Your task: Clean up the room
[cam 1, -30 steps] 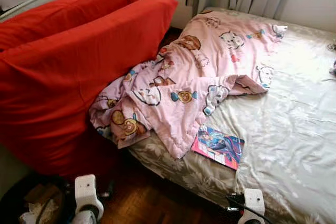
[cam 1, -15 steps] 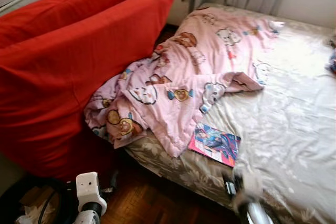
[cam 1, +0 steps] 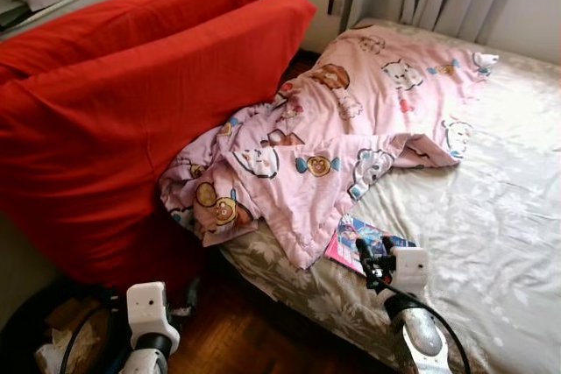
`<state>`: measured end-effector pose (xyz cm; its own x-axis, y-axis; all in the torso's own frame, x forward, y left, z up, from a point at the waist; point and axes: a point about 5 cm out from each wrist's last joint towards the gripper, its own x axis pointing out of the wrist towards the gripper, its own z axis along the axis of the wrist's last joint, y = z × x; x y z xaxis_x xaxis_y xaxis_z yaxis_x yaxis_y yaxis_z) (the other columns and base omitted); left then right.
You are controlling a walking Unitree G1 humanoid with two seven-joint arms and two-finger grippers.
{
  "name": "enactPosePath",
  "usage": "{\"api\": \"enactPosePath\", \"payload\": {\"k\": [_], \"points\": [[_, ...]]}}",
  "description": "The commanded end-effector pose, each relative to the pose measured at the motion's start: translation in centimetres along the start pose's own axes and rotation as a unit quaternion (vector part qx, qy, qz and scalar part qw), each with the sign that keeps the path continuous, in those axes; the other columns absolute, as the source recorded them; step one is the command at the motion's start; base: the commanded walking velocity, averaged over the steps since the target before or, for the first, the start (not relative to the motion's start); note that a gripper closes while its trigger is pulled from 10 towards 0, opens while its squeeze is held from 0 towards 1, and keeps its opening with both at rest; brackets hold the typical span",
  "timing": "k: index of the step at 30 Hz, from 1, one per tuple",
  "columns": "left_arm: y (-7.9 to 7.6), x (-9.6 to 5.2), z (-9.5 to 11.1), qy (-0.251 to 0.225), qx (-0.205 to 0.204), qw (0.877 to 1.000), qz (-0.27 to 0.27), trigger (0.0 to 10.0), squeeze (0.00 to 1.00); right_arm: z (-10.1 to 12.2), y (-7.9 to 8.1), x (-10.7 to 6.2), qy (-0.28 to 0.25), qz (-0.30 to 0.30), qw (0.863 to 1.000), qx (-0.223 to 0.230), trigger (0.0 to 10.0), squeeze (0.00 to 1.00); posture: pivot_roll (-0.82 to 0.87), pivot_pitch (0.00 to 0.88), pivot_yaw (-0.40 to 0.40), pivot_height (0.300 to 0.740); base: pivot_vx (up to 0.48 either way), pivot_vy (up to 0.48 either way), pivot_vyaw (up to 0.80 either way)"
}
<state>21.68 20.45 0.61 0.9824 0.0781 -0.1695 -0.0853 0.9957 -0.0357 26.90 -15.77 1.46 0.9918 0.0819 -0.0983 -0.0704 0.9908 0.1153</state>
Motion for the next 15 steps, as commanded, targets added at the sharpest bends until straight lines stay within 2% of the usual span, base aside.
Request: {"api": "enactPosePath", "payload": {"k": [1, 7, 8, 12, 13, 15], "points": [[-0.2, -0.5, -0.4, 0.015, 0.006, 1.0, -0.012, 10.0, 0.0, -0.3, 0.0, -0.3, 0.009, -0.002, 1.0, -0.005, 10.0, 0.0, -0.07, 0.053, 0.003, 0.74, 0.0, 0.0, 0.0], [0.0, -0.2, 0.2, 0.009, 0.008, 1.0, -0.012, 10.0, 0.0, -0.1, -0.1, -0.5, 0.004, -0.007, 1.0, 0.001, 10.0, 0.0, -0.07, 0.042, 0.007, 0.74, 0.0, 0.0, 0.0], [0.0, -0.2, 0.3, 0.008, 0.008, 1.0, -0.012, 10.0, 0.0, 0.0, -0.1, -0.5, 0.001, -0.008, 1.0, 0.007, 10.0, 1.0, -0.07, 0.041, 0.008, 0.74, 0.0, 0.0, 0.0], [-0.1, 0.0, 0.7, 0.007, 0.006, 1.0, -0.015, 10.0, 0.0, 0.0, 0.2, -0.7, 0.0, -0.008, 1.0, 0.002, 10.0, 1.0, -0.08, 0.039, 0.01, 0.74, 0.0, 0.0, 0.0], [-0.2, 0.0, 0.7, 0.007, 0.006, 1.0, -0.016, 10.0, 0.0, 0.0, 0.2, -0.7, 0.0, -0.009, 1.0, 0.002, 10.0, 0.0, -0.08, 0.039, 0.01, 0.74, 0.0, 0.0, 0.0], [-0.4, 0.0, 0.8, 0.005, 0.006, 1.0, -0.018, 10.0, 0.0, 0.0, 0.1, -0.7, 0.001, -0.012, 1.0, 0.003, 10.0, 0.0, -0.08, 0.038, 0.01, 0.74, 0.0, 0.0, 0.0]]}}
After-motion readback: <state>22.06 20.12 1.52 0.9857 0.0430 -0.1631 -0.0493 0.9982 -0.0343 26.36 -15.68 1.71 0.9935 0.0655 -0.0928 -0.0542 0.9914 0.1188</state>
